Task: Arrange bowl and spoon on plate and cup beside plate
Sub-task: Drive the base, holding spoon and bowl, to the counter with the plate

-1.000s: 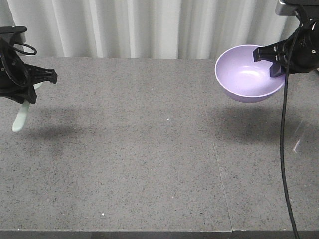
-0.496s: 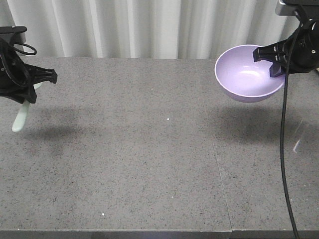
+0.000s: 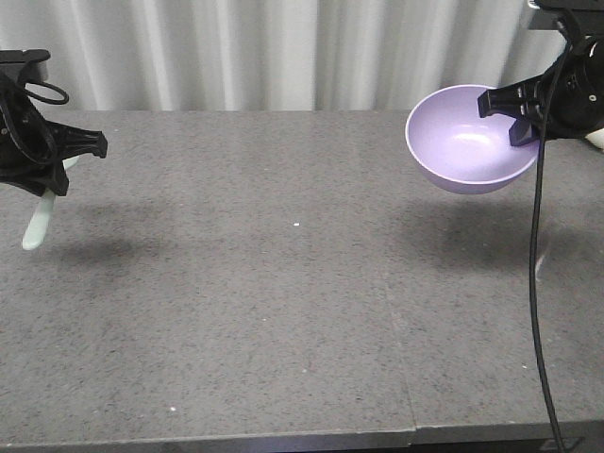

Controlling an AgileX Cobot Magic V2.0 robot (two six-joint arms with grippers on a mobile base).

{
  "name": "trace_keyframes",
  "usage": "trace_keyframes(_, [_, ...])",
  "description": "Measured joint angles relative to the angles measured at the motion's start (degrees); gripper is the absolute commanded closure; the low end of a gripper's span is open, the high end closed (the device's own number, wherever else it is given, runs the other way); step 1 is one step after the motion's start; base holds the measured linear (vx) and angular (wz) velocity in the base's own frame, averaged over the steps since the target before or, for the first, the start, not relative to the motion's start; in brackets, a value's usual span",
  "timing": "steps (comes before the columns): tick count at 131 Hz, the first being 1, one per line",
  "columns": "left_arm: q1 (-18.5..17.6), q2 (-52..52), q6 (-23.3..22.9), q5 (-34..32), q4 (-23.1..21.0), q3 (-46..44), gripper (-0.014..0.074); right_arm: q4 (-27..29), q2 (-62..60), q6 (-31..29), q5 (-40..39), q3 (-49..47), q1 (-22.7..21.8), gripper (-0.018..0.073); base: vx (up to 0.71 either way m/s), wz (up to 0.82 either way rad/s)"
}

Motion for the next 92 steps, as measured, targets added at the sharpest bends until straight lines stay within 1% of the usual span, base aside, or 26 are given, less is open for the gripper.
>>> trace_keyframes(30, [0.0, 0.0, 0.0, 0.0, 0.0, 0.0, 0.0604, 0.0, 0.0, -0.05, 0.0, 0.0, 0.0, 0.0564, 0.0, -0.34])
trace_keyframes(92, [0.0, 0.0, 0.0, 0.0, 0.0, 0.0, 0.0604, 0.0, 0.0, -0.05, 0.0, 0.0, 0.0, 0.0564, 0.0, -0.44])
